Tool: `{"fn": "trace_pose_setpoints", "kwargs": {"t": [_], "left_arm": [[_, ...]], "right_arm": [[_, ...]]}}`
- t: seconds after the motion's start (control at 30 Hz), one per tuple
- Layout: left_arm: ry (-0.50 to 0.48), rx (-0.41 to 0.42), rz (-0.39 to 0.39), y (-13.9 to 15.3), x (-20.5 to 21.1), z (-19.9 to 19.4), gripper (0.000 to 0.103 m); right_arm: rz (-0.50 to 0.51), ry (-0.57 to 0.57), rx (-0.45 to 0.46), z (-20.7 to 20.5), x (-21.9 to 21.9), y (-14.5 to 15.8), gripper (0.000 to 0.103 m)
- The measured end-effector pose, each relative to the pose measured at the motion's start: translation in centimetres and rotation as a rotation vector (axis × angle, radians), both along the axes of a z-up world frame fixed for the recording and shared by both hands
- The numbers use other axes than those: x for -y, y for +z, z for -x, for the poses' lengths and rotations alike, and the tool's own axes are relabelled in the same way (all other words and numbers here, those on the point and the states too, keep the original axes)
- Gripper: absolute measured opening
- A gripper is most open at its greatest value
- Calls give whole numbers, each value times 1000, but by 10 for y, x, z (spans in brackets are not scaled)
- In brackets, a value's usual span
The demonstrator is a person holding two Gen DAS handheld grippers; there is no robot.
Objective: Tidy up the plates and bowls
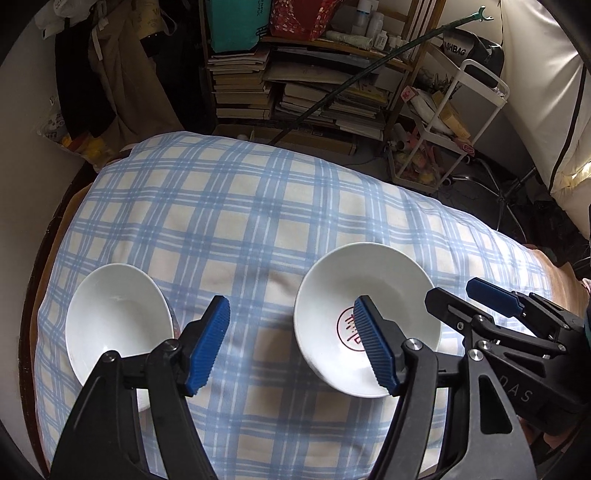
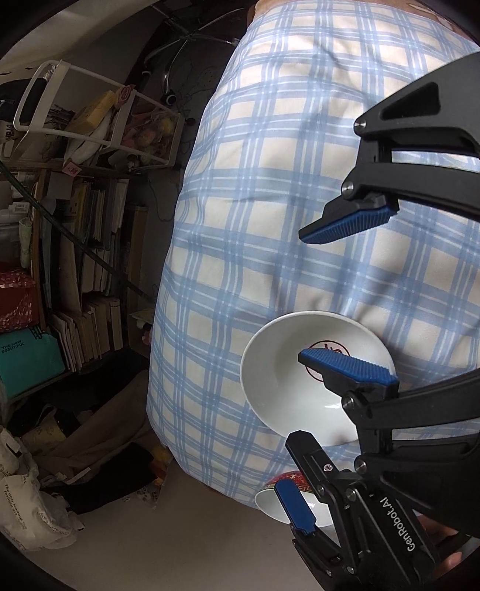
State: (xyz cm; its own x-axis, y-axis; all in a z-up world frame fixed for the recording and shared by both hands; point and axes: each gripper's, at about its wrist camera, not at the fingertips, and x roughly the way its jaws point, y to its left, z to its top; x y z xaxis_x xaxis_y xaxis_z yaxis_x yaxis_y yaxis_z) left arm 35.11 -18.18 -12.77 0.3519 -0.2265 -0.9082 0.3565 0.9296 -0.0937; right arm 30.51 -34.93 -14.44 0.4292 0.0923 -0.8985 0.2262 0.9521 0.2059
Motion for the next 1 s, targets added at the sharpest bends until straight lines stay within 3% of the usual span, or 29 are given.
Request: {"fn": "trace_pose_setpoints", "kwargs": {"t": [0.1, 0.17, 0.3, 0.43, 0.63, 0.77, 0.87, 1.0], "left_arm": [[-1, -25, -2, -5, 0, -4, 64], [-6, -42, 0, -9, 2, -8, 49], [-6, -66, -3, -18, 3, -9, 37], [-14, -109, -12, -31, 6, -7, 22], [4, -133, 5, -39, 8, -9, 16], [20, -110, 4, -43, 9, -5, 9], [2, -70, -10, -40, 12, 2, 9], [-7, -77, 21, -32, 8, 9, 6]], "right_arm": [[-25, -22, 28, 1, 3, -1, 62], [-43, -17, 26, -1, 3, -4, 61], [-23, -6, -29, -7, -1, -17, 38], [-74, -37, -64, -8, 2, -31, 28], [-76, -4, -48, -6, -2, -39, 12], [-119, 17, -27, -4, -3, -39, 11], [-101, 28, -35, -2, -7, -38, 8], [-104, 4, -48, 7, -6, -35, 6]]}}
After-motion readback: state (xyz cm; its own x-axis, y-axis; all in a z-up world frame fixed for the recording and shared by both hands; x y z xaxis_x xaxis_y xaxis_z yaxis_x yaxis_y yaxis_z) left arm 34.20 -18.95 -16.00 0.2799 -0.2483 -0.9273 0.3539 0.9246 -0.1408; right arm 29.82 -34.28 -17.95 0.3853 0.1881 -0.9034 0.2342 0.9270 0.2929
